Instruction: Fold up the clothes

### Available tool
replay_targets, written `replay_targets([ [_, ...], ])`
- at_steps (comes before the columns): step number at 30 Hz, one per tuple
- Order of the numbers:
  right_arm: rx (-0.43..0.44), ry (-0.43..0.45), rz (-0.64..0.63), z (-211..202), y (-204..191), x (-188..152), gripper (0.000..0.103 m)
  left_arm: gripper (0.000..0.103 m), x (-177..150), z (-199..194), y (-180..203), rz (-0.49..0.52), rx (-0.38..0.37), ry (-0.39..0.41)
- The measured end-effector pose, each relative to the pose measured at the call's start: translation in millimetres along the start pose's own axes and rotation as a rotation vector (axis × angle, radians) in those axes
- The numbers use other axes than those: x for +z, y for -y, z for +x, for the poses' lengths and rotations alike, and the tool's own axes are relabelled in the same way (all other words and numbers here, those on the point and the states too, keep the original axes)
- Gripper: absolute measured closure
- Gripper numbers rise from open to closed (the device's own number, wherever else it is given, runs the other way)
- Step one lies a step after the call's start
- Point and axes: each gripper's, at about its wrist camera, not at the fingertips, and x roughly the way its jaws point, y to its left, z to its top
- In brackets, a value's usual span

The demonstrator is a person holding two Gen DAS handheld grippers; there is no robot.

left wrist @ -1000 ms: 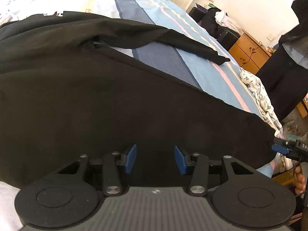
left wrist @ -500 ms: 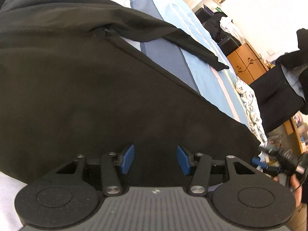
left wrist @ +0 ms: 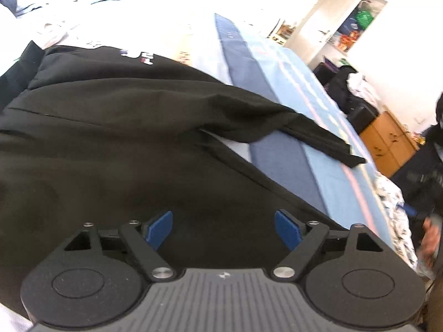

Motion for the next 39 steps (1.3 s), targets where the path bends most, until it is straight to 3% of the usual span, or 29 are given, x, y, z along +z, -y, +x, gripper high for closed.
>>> replay_targets([
  [4, -0.042, 0.036, -0.016, 55.1, -26.3, 50.8, 0.015, 0.019, -0.8, 7.2, -9.5, -0.027, 0.039, -0.013],
  [8, -0.269, 0.025, -0.218, 129.9, -63.5, 99.3, 0.013, 0.018, 2.2, 13.1, -11.6, 0.01, 0.051, -0.031],
  [10, -0.318, -0.02, -0.255, 158.4, -64.3, 107.1, 0.013, 0.017, 6.9, 15.9, -8.9, 0.029, 0.056, -0.055],
  [16, -0.412, -0.178, -0.31, 237.1, -54.7, 120.8, 0.026, 0.017, 29.7, 17.5, 0.5, 0.091, 0.074, -0.071],
  [17, -0.427, -0.204, -0.319, 250.2, -53.0, 123.1, 0.034, 0.017, 33.4, 15.9, 2.5, 0.089, 0.062, -0.065],
  [19, -0.378, -0.185, -0.277, 245.2, -52.0, 120.7, 0.035, 0.018, 46.7, 16.9, 12.6, 0.11, 0.041, -0.063],
  [21, -0.255, -0.157, -0.208, 221.4, -53.1, 110.3, 0.035, 0.018, 69.7, 21.3, 33.7, 0.214, 0.011, -0.014],
  [23, -0.149, -0.157, -0.2, 198.0, -53.2, 90.1, 0.032, 0.017, 92.4, 31.0, 48.2, 0.262, 0.045, 0.021],
  [24, -0.154, -0.146, -0.2, 192.4, -53.1, 83.1, 0.031, 0.018, 101.6, 35.8, 51.1, 0.235, 0.063, 0.023],
  [27, -0.183, -0.116, -0.222, 196.2, -54.6, 85.9, 0.031, 0.018, 101.8, 38.2, 54.3, 0.198, 0.041, 0.031],
  [29, -0.319, -0.121, -0.27, 212.3, -61.4, 101.6, 0.026, 0.018, 89.8, 38.7, 50.4, 0.179, 0.046, 0.003],
  [30, -0.378, -0.175, -0.263, 225.5, -61.2, 110.2, 0.024, 0.018, 83.5, 39.3, 47.2, 0.168, 0.05, -0.015],
  [32, -0.417, -0.294, -0.138, 245.5, -51.5, 124.7, 0.029, 0.018, 72.1, 43.3, 37.9, 0.144, 0.069, -0.055],
  [37, -0.525, -0.369, -0.034, 273.5, -43.2, 138.3, 0.025, 0.018, 50.7, 49.0, 17.2, 0.12, 0.091, -0.114],
  [39, -0.548, -0.404, -0.032, 288.0, -44.9, 139.2, 0.013, 0.018, 44.2, 49.8, 7.6, 0.11, 0.079, -0.126],
])
